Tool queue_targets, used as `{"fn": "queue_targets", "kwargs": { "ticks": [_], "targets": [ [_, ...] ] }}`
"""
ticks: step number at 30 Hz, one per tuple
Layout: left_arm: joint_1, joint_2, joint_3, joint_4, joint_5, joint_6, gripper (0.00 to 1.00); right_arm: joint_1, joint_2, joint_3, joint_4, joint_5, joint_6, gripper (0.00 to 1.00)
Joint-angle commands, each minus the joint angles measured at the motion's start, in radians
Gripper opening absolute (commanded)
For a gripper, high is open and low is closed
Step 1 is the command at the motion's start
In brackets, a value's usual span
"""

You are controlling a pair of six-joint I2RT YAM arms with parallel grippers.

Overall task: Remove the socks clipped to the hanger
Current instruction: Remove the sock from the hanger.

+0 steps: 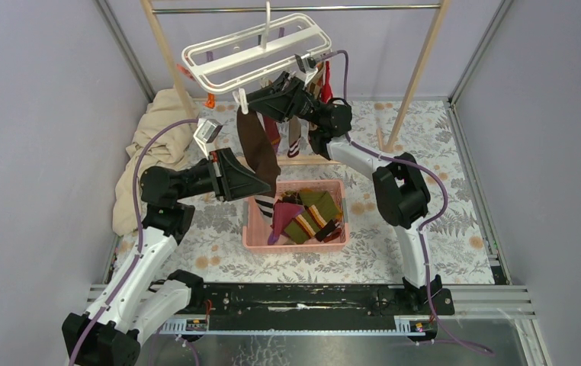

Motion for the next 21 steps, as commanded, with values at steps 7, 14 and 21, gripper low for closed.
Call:
{"fn": "queue_targets", "kwargs": {
  "ticks": [7,14,21],
  "targets": [
    [0.005,0.003,-0.014,0.136,0.021,-0.053,0.25,0.020,-0.004,0.061,0.018,0.015,-0.013,0.62],
    [0.006,0.019,-0.049,0.192,0.023,-0.075,0.25,0.029,0.002,0.086,0.013,-0.003,-0.011,0.61],
    [0.005,0.026,-0.063,0.214,0.025,-0.087,0.25,0.030,0.011,0.117,0.011,-0.006,0.000,0.57]
  ]
}}
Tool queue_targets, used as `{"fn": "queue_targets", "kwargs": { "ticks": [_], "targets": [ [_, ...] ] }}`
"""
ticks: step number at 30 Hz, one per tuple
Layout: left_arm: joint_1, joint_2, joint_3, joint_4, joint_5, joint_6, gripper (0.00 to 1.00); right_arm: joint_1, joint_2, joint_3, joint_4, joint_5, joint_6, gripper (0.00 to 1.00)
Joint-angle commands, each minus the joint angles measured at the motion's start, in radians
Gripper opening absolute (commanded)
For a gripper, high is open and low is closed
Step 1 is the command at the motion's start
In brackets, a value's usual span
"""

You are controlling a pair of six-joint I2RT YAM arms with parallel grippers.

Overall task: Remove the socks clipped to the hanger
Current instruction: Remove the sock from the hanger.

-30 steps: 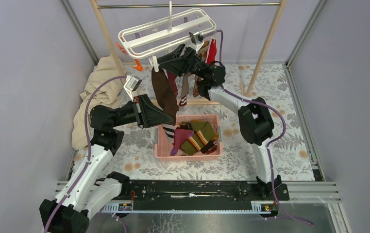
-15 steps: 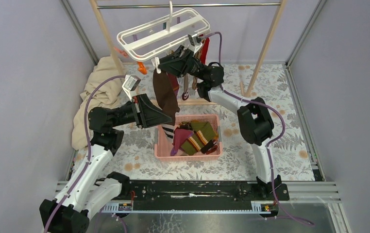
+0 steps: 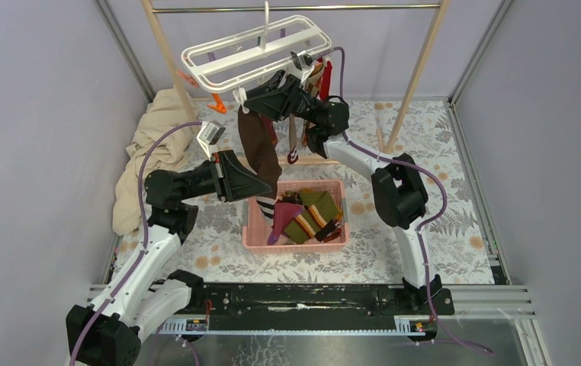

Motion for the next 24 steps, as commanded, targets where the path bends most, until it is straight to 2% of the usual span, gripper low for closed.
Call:
{"fn": "queue_targets", "kwargs": {
  "ticks": [1,10,24],
  "targets": [
    [0.005,0.001,-0.010,0.095,0.024,-0.020,0.25,0.010,0.007,0.075,0.035,-0.004,0.006,0.56],
    [0.005,0.022,-0.038,0.192,0.031,-0.077,0.25,0.010,0.029,0.115,0.015,-0.021,0.014,0.59],
    [0.004,0.018,-0.034,0.199,0.038,-0.084,0.25,0.015,0.047,0.108,-0.017,-0.007,-0.010,0.63]
  ]
}}
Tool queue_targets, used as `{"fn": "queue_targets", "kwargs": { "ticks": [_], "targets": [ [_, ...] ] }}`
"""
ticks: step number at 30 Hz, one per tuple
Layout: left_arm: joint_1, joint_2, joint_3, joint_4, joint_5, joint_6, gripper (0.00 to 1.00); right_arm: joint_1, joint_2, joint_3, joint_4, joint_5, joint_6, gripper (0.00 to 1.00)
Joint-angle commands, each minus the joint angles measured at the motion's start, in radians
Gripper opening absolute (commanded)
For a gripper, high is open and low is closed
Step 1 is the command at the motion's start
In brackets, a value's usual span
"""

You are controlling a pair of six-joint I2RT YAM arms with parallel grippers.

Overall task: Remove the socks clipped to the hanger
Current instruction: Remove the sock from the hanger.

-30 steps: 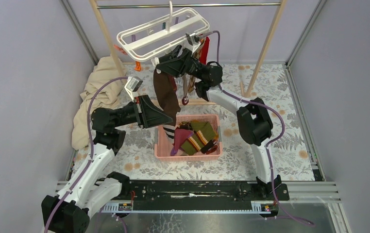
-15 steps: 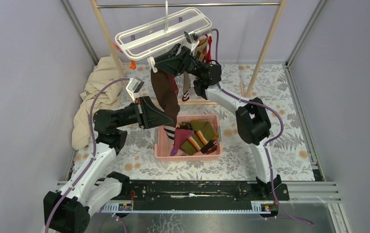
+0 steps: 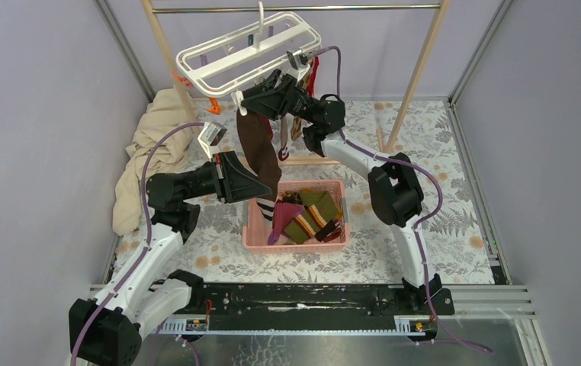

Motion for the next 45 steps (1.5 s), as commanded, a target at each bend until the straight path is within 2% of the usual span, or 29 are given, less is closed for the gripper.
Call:
{"fn": "queue_targets", "kwargs": {
  "ticks": [1,16,21,33,35,38,41,43,44,45],
  "targets": [
    [0.004,-0.009,-0.005,0.066,0.019,-0.010,0.25,0.014,0.006,0.048,0.017,0.001,-0.016,0.63],
    [0.004,0.018,-0.039,0.115,0.020,-0.028,0.25,0.028,0.042,0.138,0.043,-0.013,0.032,0.62],
    [0.004,0.027,-0.048,0.127,0.022,-0.030,0.25,0.030,0.050,0.158,0.041,-0.018,0.040,0.59],
    [0.004,0.046,-0.067,0.144,0.027,-0.029,0.24,0.030,0.072,0.203,0.032,-0.008,0.056,0.39],
    [0.004,0.048,-0.067,0.144,0.027,-0.030,0.24,0.029,0.072,0.203,0.030,-0.006,0.056,0.33],
    [0.004,0.048,-0.066,0.145,0.028,-0.030,0.24,0.030,0.071,0.201,0.026,-0.008,0.056,0.17],
    [0.004,0.044,-0.061,0.144,0.030,-0.031,0.23,0.030,0.068,0.192,0.024,-0.008,0.052,0.12],
    [0.004,0.039,-0.059,0.139,0.030,-0.031,0.23,0.029,0.065,0.184,0.024,-0.006,0.048,0.14],
    [0.005,0.038,-0.058,0.133,0.030,-0.028,0.23,0.030,0.065,0.181,0.023,-0.005,0.046,0.21],
    [0.004,0.036,-0.056,0.129,0.030,-0.026,0.23,0.029,0.063,0.174,0.023,-0.004,0.046,0.36]
  ]
}}
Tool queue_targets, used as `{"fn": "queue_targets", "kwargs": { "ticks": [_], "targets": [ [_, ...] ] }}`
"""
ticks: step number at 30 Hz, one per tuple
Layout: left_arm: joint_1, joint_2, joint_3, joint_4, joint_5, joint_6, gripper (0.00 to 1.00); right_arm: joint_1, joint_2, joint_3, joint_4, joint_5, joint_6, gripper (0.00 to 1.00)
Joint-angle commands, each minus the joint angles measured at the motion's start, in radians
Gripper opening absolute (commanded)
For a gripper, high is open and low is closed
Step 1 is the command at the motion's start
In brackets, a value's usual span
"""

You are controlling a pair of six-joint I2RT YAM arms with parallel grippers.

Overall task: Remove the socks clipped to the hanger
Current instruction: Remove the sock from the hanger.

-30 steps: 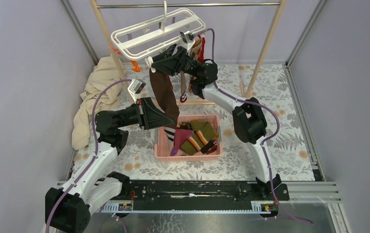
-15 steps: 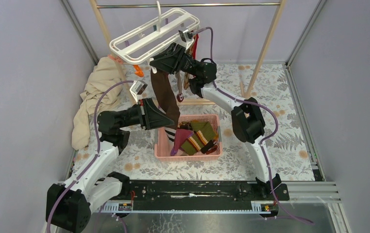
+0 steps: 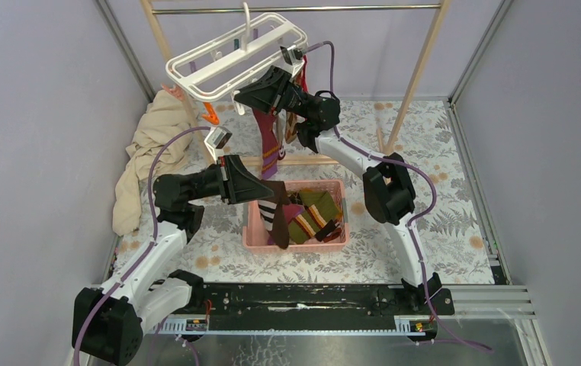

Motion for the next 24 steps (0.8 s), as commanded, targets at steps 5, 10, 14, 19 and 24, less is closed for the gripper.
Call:
{"fn": "queue_targets", "kwargs": {
  "ticks": [5,10,14,19,24],
  "targets": [
    [0.004,-0.007,-0.004,0.028,0.020,0.017,0.23,0.010,-0.053,-0.075,0.077,0.000,-0.010,0.75],
    [0.004,-0.012,-0.020,0.002,0.017,0.047,0.23,0.008,-0.151,-0.321,0.147,0.016,-0.034,0.84],
    [0.002,-0.025,-0.026,-0.101,0.007,0.118,0.23,0.007,-0.232,-0.518,0.203,0.023,-0.038,0.89],
    [-0.001,-0.035,-0.029,-0.257,-0.014,0.234,0.22,-0.007,-0.369,-0.775,0.200,0.037,-0.067,0.93],
    [-0.017,-0.046,-0.002,-0.574,-0.096,0.468,0.22,-0.029,-0.527,-0.981,0.077,0.022,-0.159,0.94]
  ]
}}
